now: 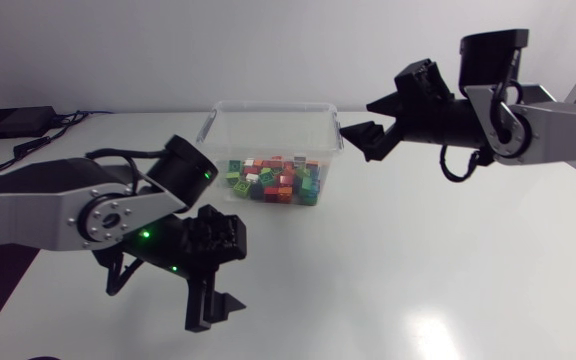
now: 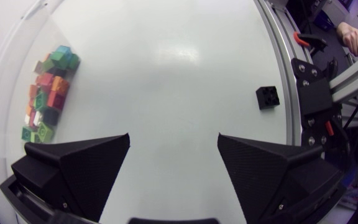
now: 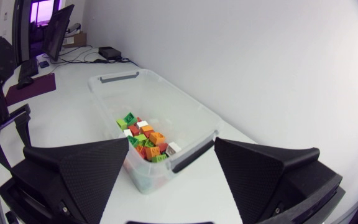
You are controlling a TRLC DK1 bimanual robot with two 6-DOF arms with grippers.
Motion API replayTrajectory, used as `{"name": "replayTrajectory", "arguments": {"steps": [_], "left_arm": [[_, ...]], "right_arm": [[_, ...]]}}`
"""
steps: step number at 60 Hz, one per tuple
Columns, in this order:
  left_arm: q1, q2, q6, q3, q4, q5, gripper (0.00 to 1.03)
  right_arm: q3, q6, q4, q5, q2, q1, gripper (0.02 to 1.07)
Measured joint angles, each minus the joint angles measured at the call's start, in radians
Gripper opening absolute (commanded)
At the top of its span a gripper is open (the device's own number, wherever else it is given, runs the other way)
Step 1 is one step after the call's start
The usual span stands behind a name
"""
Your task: Place the duplo bricks in the container
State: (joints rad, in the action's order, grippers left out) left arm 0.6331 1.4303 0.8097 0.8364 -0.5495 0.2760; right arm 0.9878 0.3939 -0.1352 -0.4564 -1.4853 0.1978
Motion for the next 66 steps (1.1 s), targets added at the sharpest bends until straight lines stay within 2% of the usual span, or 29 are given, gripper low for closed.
{"name": "replayTrajectory", "arguments": {"steps": [16,21,26,33,35,41,44,53,60,66], "left_arm": [[0.136,0.144,0.003,-0.021,0.000,-0.027,0.96],[0.190,0.192,0.003,-0.024,0.000,-0.031,0.90],[0.228,0.240,0.003,-0.024,-0.001,-0.031,0.73],[0.252,0.276,0.003,0.013,-0.003,-0.038,0.69],[0.256,0.286,0.003,0.024,-0.003,-0.039,0.59],[0.268,0.319,0.002,0.064,-0.012,-0.039,0.53],[0.273,0.327,-0.002,0.075,-0.014,-0.042,0.42],[0.290,0.320,0.000,0.072,-0.055,-0.045,0.42],[0.291,0.267,0.037,0.024,-0.154,-0.039,0.29],[0.311,0.250,0.060,0.022,-0.190,-0.019,0.29]], "right_arm": [[-0.264,0.011,-0.023,-0.052,0.182,-0.088,1.02],[-0.330,0.027,-0.026,-0.074,0.219,-0.117,1.02],[-0.379,0.037,-0.027,-0.109,0.246,-0.165,1.02],[-0.423,0.056,-0.026,-0.151,0.276,-0.234,1.02],[-0.433,0.064,-0.027,-0.159,0.280,-0.246,1.02],[-0.461,0.085,-0.027,-0.180,0.283,-0.285,1.02],[-0.473,0.090,-0.027,-0.196,0.283,-0.308,1.02],[-0.489,0.124,-0.027,-0.221,0.277,-0.357,1.02],[-0.505,0.159,-0.031,-0.232,0.254,-0.390,1.02],[-0.510,0.170,-0.047,-0.247,0.224,-0.406,1.02]]}}
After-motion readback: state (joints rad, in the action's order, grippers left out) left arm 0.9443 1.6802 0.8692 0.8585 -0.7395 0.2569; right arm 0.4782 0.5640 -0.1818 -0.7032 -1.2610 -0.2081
